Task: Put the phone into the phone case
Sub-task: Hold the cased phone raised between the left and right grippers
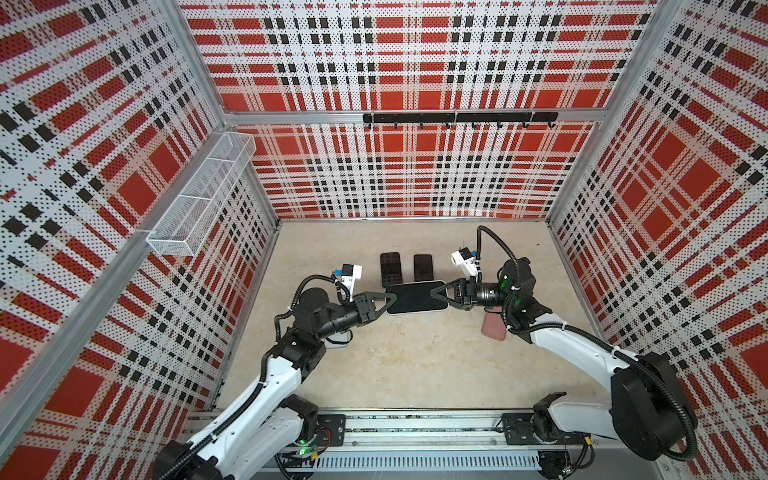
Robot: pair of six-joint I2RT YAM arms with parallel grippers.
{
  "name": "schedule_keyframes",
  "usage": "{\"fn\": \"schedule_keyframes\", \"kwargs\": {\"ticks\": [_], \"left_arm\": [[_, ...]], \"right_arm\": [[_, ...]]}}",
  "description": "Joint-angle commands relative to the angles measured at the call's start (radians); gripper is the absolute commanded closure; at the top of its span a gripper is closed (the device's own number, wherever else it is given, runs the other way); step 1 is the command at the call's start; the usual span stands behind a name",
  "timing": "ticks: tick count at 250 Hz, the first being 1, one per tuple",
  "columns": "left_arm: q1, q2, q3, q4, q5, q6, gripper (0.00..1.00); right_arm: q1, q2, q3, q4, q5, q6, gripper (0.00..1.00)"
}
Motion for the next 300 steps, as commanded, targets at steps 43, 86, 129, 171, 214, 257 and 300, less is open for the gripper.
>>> {"fn": "schedule_keyframes", "kwargs": {"ticks": [43,86,129,171,214,257,300], "left_arm": [[0.003,0.022,0.059,0.191,-0.031,-0.027,0.7],[-0.003,0.026,0.054,0.221,-0.061,-0.034,0.62],[-0.017,0.059,0.065,0.243,-0.07,-0.034,0.67],[-0.029,0.082,0.071,0.261,-0.076,-0.036,0.77],[-0.035,0.078,0.066,0.264,-0.081,-0.035,0.85],[-0.037,0.06,0.055,0.263,-0.096,-0.034,0.98],[-0.041,0.058,0.055,0.261,-0.107,-0.035,1.0]], "right_arm": [[0.003,-0.009,-0.018,0.07,-0.021,0.021,1.0],[0.003,0.007,-0.029,0.12,-0.02,0.052,1.0],[0.004,0.012,-0.029,0.128,-0.021,0.056,1.0],[0.002,0.006,-0.035,0.122,-0.02,0.052,1.0],[0.003,0.003,-0.041,0.104,-0.02,0.039,1.0],[0.001,0.01,-0.037,0.099,-0.022,0.033,1.0],[-0.001,0.017,-0.037,0.1,-0.025,0.031,1.0]]}}
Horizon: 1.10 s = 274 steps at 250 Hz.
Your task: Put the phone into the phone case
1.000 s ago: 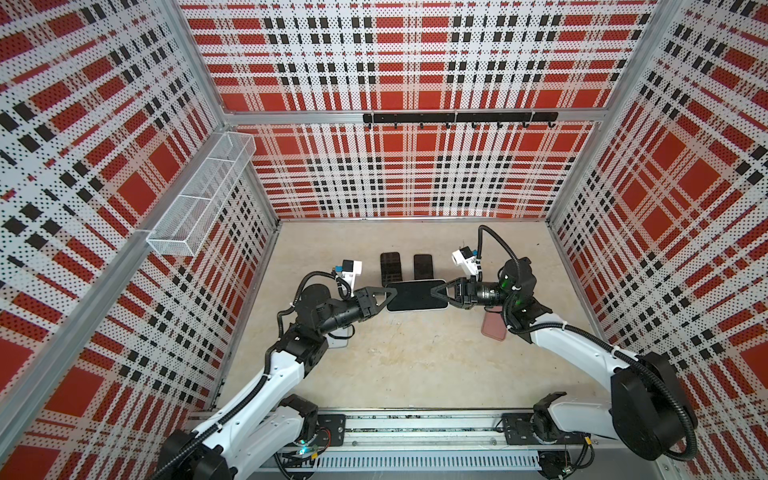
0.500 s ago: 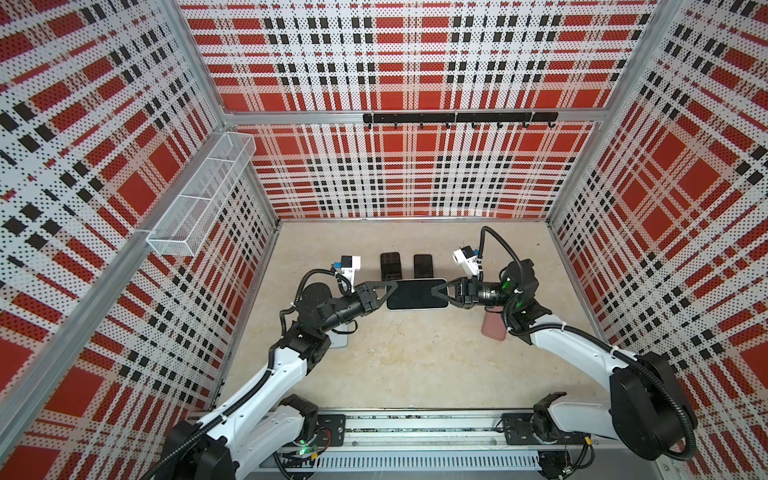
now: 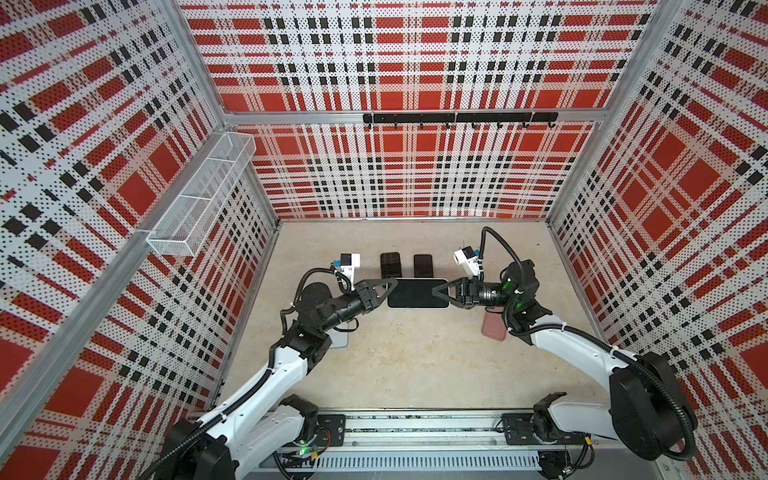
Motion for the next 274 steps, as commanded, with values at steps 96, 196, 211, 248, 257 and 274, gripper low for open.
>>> {"fn": "schedule_keyframes", "kwargs": {"ticks": [96,196,211,248,257,274], "left_arm": [[-0.087,-0.059,0.007,0.082,-0.193,-0.026,1.0],[-0.178,-0.031,-0.005,0.092,-0.331,-0.074,1.0],[-0.179,-0.024,0.001,0.093,-0.327,-0.072,1.0],[-0.171,-0.01,0.025,0.088,-0.309,-0.064,0.77],[-0.166,-0.005,0.033,0.088,-0.295,-0.061,0.72],[-0.155,0.003,0.047,0.087,-0.277,-0.059,0.65]], "right_arm": [[-0.026,0.015,0.019,0.082,0.017,0.074,0.78],[-0.024,0.115,-0.016,0.56,0.02,0.376,1.0],[-0.024,0.095,-0.016,0.511,0.016,0.342,1.0],[-0.025,0.043,0.002,0.314,0.011,0.212,1.0],[-0.025,0.034,0.008,0.279,0.012,0.19,1.0],[-0.025,0.026,0.016,0.232,0.003,0.163,1.0]]}}
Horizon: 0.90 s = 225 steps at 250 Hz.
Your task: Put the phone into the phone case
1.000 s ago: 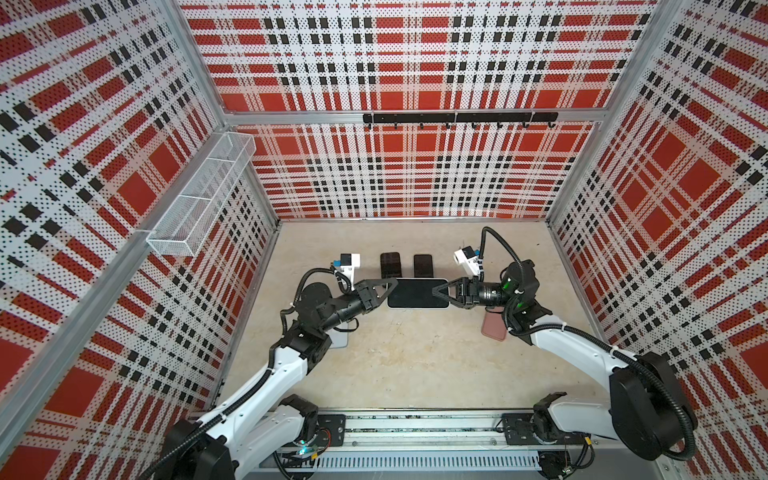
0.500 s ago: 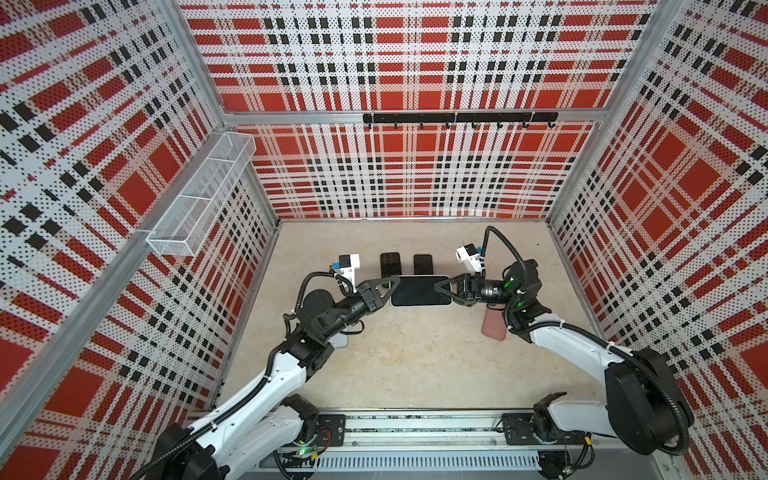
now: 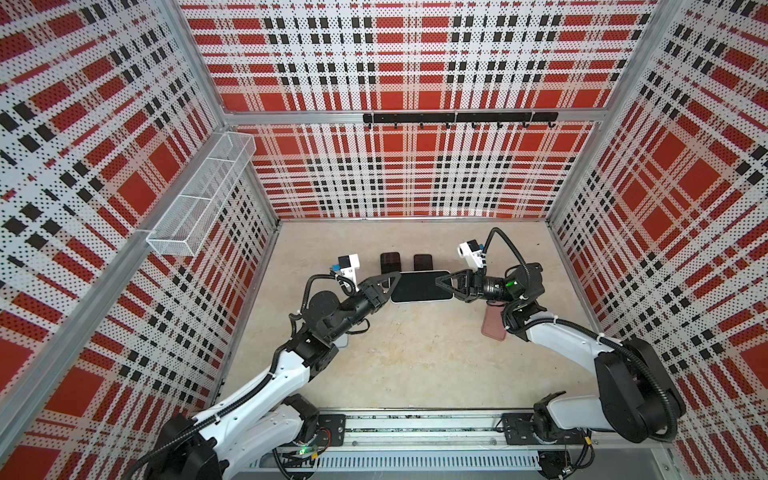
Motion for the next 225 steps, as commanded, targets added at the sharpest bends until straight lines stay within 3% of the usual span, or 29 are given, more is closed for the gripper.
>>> {"fn": "schedule_keyframes", "kwargs": {"ticks": [1,33,71,117,190,209,225], "left_arm": [[0.009,0.012,0.049,0.028,0.041,0.017,0.64],[0.041,0.036,0.07,0.027,0.08,0.015,0.57],[0.045,0.077,0.097,0.027,0.13,0.011,0.85],[0.031,0.099,0.104,0.028,0.168,0.013,1.0],[0.028,0.062,0.088,0.011,0.126,0.006,1.0],[0.026,0.052,0.091,0.01,0.091,-0.004,1.0],[0.022,0.047,0.097,0.01,0.054,-0.024,1.0]], "right_arm": [[0.007,-0.041,0.03,-0.076,-0.006,-0.076,1.0],[0.006,-0.049,0.036,-0.125,-0.014,-0.106,1.0],[0.006,-0.064,0.04,-0.17,-0.005,-0.142,1.0],[0.006,-0.074,0.052,-0.233,0.001,-0.189,1.0],[0.006,-0.071,0.091,-0.286,0.007,-0.225,1.0],[0.006,-0.081,0.107,-0.324,0.021,-0.25,0.79],[0.005,-0.091,0.119,-0.342,0.035,-0.266,0.73]]}}
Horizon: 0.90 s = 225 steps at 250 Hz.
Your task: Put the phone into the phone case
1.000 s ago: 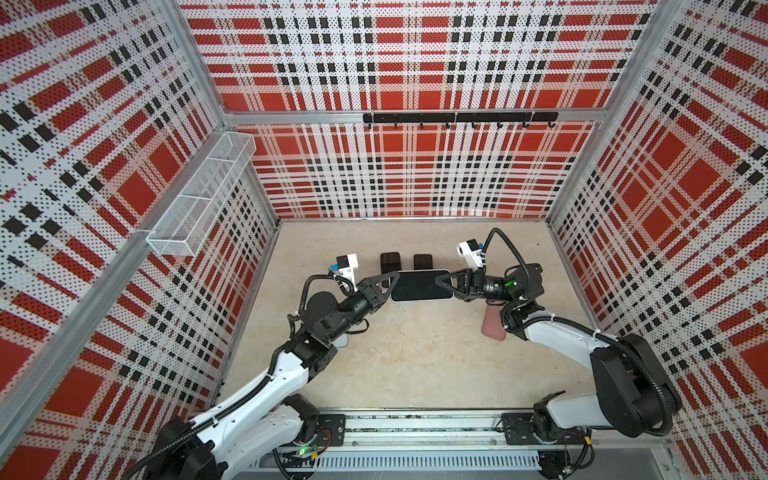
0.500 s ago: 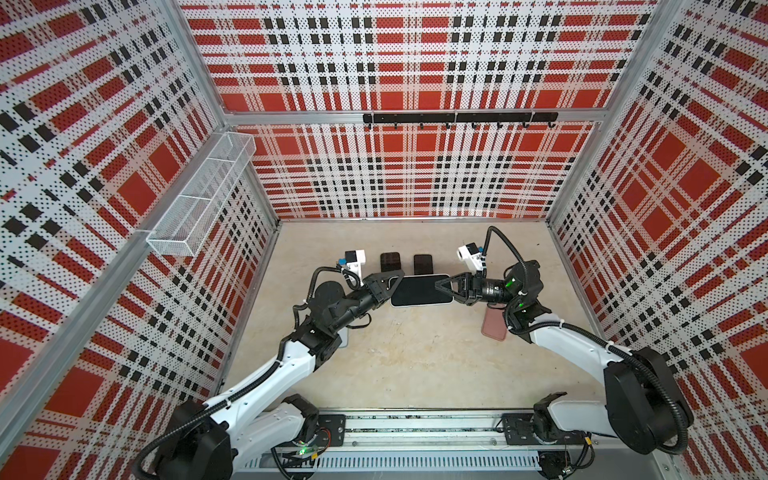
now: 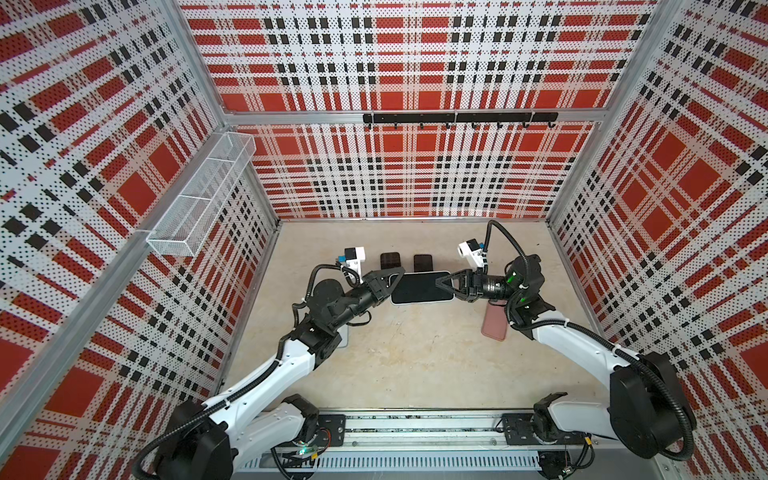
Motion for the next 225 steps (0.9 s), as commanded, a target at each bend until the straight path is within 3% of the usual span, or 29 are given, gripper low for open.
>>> {"fn": "schedule_keyframes", "kwargs": {"ticks": [1,32,99,170,225], "left_arm": [[-0.018,-0.028,0.029,0.02,-0.036,-0.033,1.0],[-0.032,-0.029,0.07,0.03,-0.1,-0.049,1.0],[-0.06,-0.019,0.144,0.034,-0.255,-0.051,1.0],[-0.12,0.007,0.143,0.052,-0.391,-0.062,1.0],[-0.168,0.027,0.13,0.072,-0.455,-0.045,1.0]], "right_arm": [[0.009,-0.03,0.046,-0.022,0.034,-0.074,0.72],[0.009,-0.053,0.048,-0.033,0.073,-0.078,0.56],[0.019,-0.112,0.016,0.003,0.15,-0.036,0.49],[0.075,-0.107,-0.009,0.152,0.31,0.034,0.57],[0.134,-0.066,0.003,0.247,0.452,0.069,0.78]]}}
